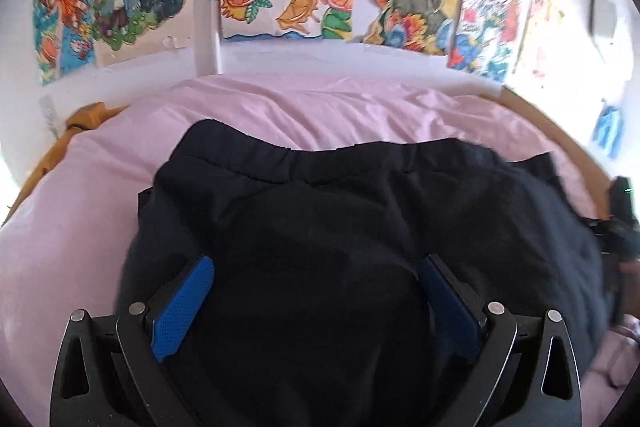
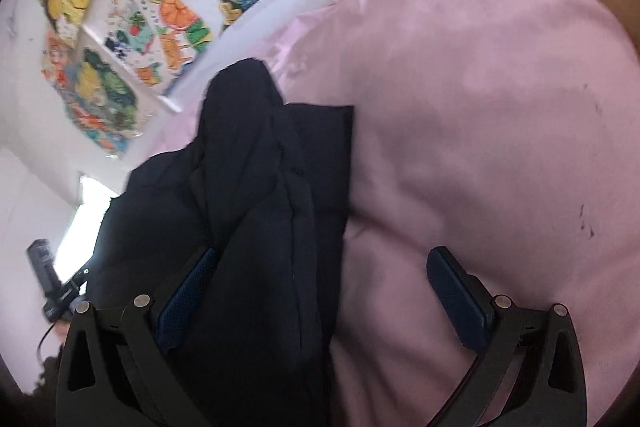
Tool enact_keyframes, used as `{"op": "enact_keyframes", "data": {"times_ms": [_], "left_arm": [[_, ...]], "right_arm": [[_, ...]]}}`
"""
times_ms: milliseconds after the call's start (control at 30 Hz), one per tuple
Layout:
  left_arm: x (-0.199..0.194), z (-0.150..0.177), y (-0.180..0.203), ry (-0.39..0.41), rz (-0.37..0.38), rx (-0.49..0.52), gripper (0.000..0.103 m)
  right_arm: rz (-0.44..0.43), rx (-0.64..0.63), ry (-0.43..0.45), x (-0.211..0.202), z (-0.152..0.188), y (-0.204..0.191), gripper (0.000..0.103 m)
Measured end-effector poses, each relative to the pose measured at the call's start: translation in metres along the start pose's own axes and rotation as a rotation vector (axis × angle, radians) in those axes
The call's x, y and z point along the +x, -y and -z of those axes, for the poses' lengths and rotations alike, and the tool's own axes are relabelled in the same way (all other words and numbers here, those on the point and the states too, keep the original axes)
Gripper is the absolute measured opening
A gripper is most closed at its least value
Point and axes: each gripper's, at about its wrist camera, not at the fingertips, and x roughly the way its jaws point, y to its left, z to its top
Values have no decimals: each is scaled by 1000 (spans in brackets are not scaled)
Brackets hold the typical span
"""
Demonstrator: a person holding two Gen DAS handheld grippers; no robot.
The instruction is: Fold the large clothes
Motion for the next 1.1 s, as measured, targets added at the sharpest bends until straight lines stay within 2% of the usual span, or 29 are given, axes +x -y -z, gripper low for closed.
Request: {"op": "enact_keyframes", "data": {"times_ms": [67,100,200,267,367,433,533,600,700,933,1100], "left_arm": [[-10,3,-14,-9,24,1,103],[-17,5,-22,-3,23,4,103],[-32,15,-43,-2,5,29,103],[-32,20,-53,-35,25,42,103],[-17,30,-73,-134,87,0,103],[0,37,-86,-208,140,-62,103],[20,44,-107,-292,259,-185,103],[29,50,-120,-325,326,-261,103],[39,60,-131,-337,386,-316,103],[51,64,-125,-390,410,-300,103],[51,68,-120,-385,408,-301,103]], "right_arm": [[-41,6,-14,2,2,3,102],[-78,17,-27,1,4,6,102],[-118,15,-49,6,8,4,102],[-149,9,-75,14,12,0,102],[-232,-2,-147,26,18,-8,102],[-232,-18,-173,32,24,-12,102],[-226,1,-175,39,29,-10,102],[-230,15,-178,41,32,-7,102],[-224,13,-176,44,35,-9,102],[-201,9,-205,52,34,-10,102],[-189,8,-221,56,32,-16,102]]}}
